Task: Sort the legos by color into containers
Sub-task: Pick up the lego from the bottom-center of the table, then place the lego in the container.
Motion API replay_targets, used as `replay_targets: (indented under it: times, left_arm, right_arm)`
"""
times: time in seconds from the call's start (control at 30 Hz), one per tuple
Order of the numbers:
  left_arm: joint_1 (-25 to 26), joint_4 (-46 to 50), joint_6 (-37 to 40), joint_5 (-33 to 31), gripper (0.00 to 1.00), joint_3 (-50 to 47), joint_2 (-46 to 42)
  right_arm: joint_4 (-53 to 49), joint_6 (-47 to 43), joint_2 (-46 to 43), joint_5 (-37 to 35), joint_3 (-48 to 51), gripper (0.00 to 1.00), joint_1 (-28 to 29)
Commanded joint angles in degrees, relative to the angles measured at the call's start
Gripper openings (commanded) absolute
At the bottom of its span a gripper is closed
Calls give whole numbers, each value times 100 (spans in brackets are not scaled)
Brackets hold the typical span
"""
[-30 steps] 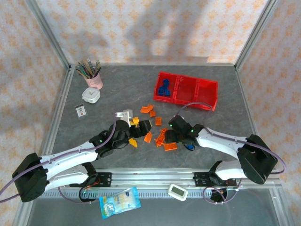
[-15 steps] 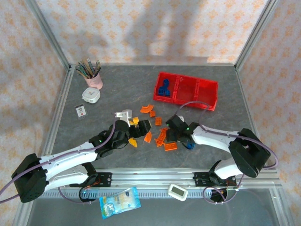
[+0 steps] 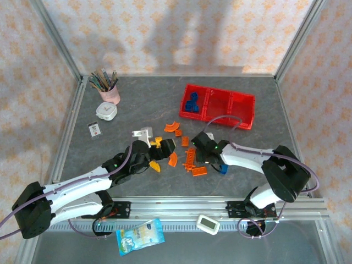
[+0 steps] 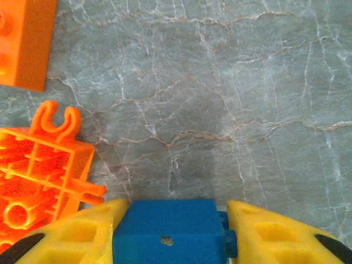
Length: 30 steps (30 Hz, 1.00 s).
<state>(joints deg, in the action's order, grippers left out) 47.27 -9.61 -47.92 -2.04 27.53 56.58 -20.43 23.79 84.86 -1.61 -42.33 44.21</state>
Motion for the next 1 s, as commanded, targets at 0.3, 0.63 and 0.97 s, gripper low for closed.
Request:
replay_targets:
  times: [0.3,0.63,0.97]
  left_arm:
    - [-166,82,386,-458,99,314,85]
    - [-798,-159,562,-145,99,533,387]
    - [-1149,-518,591,204,99,725,972]
  right_arm:
    - [20,-415,-55,-239,-1376,41,-776]
    - [459,-766,1462,-250,-3366,41,-1596]
    - [456,-1158,3166,-83,-5136,41,-1907]
